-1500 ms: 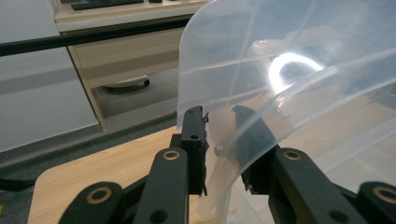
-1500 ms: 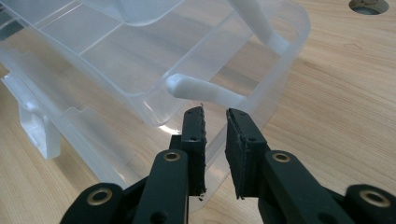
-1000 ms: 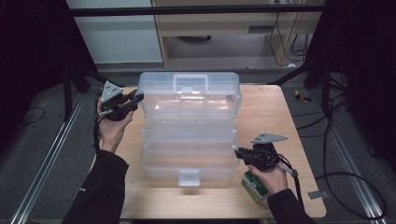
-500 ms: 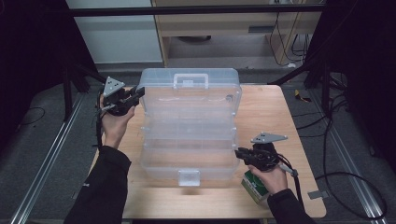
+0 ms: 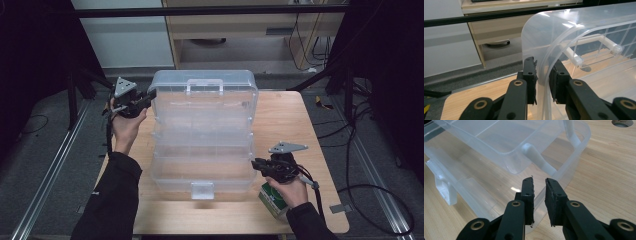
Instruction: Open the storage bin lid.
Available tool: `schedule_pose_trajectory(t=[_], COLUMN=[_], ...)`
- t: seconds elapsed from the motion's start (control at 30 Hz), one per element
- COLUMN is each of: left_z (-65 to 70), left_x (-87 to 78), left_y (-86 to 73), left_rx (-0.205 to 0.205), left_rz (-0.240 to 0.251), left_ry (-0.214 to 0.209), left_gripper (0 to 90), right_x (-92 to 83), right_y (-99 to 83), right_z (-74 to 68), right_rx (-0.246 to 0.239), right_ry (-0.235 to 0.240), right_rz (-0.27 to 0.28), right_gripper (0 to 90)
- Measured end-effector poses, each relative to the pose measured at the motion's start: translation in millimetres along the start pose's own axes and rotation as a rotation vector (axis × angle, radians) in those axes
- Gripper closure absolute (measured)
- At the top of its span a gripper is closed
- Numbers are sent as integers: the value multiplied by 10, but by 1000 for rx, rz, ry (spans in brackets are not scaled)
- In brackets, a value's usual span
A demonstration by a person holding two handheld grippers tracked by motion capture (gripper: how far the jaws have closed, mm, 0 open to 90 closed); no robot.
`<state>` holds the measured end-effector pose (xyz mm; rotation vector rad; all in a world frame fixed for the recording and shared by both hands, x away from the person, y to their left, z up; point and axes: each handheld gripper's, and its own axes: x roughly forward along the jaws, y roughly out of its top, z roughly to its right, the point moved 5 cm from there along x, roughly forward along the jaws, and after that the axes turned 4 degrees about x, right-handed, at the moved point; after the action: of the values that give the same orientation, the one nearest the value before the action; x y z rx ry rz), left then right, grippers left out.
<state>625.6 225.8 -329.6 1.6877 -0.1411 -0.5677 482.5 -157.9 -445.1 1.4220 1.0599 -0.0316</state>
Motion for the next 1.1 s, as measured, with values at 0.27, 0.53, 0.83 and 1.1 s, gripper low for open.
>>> schedule_pose_trajectory(t=[0.27, 0.53, 0.83, 1.1], left_z=[-28, -54, -77, -107], left_x=[98, 173, 244, 328], left_y=[11, 23, 16, 11], left_rx=[-12, -23, -39, -43], left_rz=[-2, -11, -8, -12], left_ry=[13, 14, 19, 22], left_gripper=[770, 773, 778, 781], right_x=[1, 5, 6, 7], right_y=[2, 4, 8, 9], right_z=[-1, 3, 7, 10], right_rx=[4, 9, 11, 12], right_ry=[3, 6, 12, 12], right_rz=[-3, -5, -7, -10], right_gripper=[772, 770, 768, 767])
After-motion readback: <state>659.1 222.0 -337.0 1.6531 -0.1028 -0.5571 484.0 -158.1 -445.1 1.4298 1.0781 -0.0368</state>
